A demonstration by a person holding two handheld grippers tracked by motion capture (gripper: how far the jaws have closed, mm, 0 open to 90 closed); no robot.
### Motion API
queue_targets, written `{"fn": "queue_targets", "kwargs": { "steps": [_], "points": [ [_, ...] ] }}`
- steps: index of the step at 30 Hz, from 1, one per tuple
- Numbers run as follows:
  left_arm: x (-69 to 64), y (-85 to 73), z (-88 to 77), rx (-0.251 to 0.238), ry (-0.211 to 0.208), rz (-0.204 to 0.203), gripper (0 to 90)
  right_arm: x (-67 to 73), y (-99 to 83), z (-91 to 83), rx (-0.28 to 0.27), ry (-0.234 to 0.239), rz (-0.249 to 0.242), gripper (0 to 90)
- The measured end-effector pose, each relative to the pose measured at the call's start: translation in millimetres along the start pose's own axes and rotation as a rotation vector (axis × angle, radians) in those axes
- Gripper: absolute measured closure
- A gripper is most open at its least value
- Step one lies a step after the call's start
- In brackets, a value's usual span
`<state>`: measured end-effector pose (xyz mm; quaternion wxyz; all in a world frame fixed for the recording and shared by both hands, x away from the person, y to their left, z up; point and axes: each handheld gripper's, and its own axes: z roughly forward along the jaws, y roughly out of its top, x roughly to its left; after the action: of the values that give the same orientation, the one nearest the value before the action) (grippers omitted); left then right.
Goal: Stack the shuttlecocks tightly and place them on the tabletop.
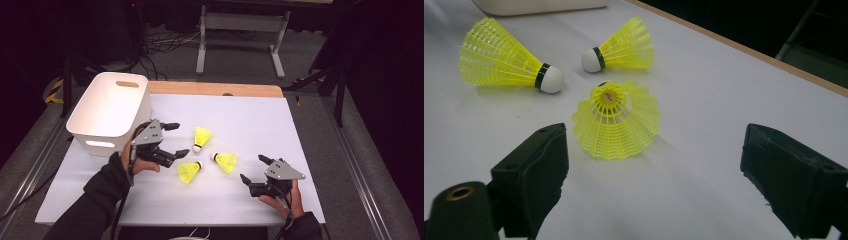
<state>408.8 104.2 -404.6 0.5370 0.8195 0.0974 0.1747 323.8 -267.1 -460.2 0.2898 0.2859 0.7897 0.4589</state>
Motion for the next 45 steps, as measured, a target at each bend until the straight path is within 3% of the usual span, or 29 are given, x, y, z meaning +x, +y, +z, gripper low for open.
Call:
{"fn": "queue_targets", "kwargs": {
  "steps": [2,7,12,15,18,20,22,27,31,45],
  "points": [
    [7.3,3.5,19.1,0.037,-0.005,0.004,14.1,-1.3,-0.2,-0.4,0.001,0.003,0.007,12.8],
    [17.2,3.7,39.0,0.067,-0.012,-0.012,15.1,-1.7,-0.2,-0.1,0.005,0.015,0.008,12.8],
    [35.0,2.9,70.7,0.132,-0.023,-0.043,15.8,-1.3,-0.9,2.4,0.024,0.028,0.009,12.8],
    [41.5,2.3,79.7,0.150,-0.027,-0.053,17.8,-1.1,-1.5,3.9,0.032,0.036,0.014,12.8],
    [51.8,0.4,93.1,0.185,-0.056,-0.070,21.7,-1.0,-1.9,4.0,0.024,0.030,0.007,15.0],
    [55.3,-1.8,99.6,0.216,-0.077,-0.051,29.3,-1.0,-1.6,3.0,0.009,0.031,0.010,15.5],
    [58.8,-6.4,106.8,0.264,-0.092,-0.052,29.7,-1.7,-2.1,3.4,0.017,0.035,0.010,15.5],
    [63.4,-14.6,116.6,0.321,-0.106,-0.058,30.9,-2.2,-3.0,4.8,0.028,0.038,0.018,15.4],
    [66.1,-20.0,123.0,0.361,-0.097,-0.062,38.2,-1.7,-3.4,5.7,0.039,0.044,0.012,15.6],
    [68.4,-17.4,118.4,0.336,-0.089,-0.056,54.3,-2.3,-3.3,5.4,0.046,0.049,0.008,16.1]
  ]
}}
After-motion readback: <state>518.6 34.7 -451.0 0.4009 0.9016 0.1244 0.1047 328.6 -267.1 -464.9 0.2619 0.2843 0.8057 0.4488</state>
